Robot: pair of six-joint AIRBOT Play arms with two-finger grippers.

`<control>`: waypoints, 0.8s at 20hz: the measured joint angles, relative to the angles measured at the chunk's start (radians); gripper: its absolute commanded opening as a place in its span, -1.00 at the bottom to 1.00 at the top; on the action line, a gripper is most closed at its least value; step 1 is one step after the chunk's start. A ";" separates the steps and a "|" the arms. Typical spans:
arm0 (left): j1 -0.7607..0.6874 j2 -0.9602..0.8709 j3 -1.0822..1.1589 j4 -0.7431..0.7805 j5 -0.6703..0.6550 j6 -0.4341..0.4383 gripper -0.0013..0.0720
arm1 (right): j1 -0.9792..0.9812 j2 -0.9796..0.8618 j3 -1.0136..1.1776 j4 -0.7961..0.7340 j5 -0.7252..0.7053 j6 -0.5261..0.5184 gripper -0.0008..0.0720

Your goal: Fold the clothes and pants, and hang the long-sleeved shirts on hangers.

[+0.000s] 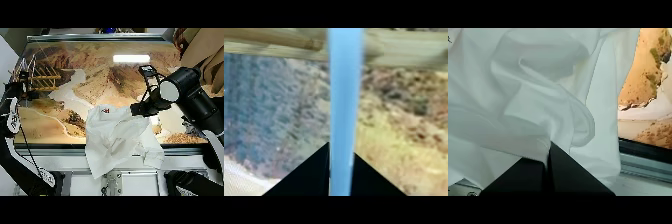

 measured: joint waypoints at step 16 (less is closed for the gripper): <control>-0.117 0.353 0.000 -0.005 -0.241 -0.002 -0.92 | 0.000 0.000 0.000 0.000 0.000 0.000 -0.93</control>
